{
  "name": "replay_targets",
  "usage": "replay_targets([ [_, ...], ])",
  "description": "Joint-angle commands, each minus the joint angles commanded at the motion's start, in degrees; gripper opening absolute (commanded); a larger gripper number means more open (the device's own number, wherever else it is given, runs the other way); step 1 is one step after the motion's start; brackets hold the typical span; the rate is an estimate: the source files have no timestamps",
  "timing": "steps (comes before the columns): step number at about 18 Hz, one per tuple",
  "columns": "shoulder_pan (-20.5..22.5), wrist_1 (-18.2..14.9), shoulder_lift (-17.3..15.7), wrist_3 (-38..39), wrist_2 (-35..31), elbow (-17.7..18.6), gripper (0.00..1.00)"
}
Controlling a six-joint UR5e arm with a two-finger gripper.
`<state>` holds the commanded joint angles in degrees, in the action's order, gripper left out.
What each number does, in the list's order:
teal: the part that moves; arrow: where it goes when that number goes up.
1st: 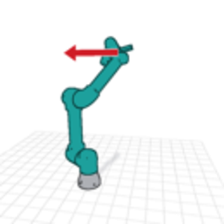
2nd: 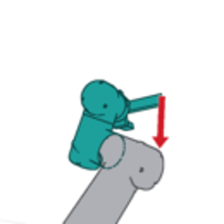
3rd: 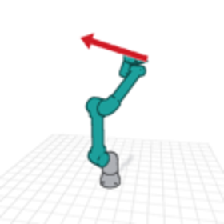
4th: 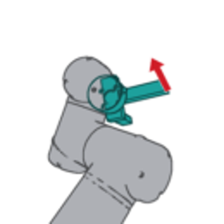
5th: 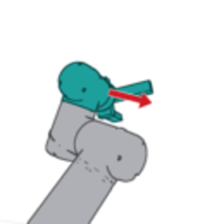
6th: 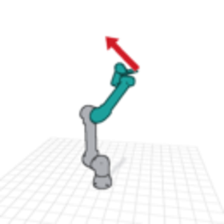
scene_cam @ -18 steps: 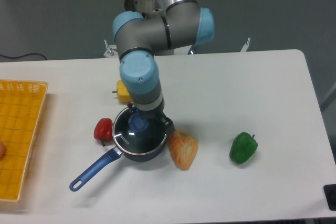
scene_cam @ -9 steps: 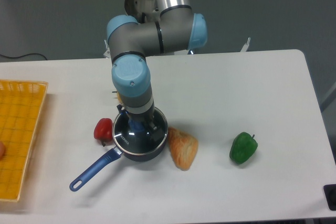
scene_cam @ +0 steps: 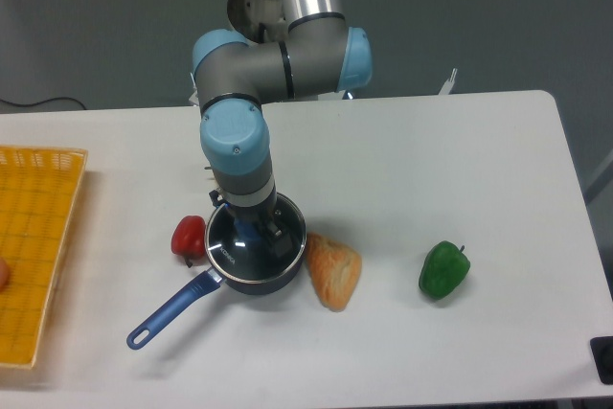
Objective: Open the lid
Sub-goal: 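Close the gripper around the blue knob of the glass lid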
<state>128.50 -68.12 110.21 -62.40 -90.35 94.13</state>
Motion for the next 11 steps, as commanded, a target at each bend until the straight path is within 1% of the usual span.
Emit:
replay_targets([
  [5,-0.09,0.09,0.18,0.79,-0.09,0.0,1.0],
  [7,-0.09,0.0,0.09,0.79,0.0,0.0,0.96],
  [11,-0.18,0.09,0.09,0.79,-0.18,0.62,0.96],
])
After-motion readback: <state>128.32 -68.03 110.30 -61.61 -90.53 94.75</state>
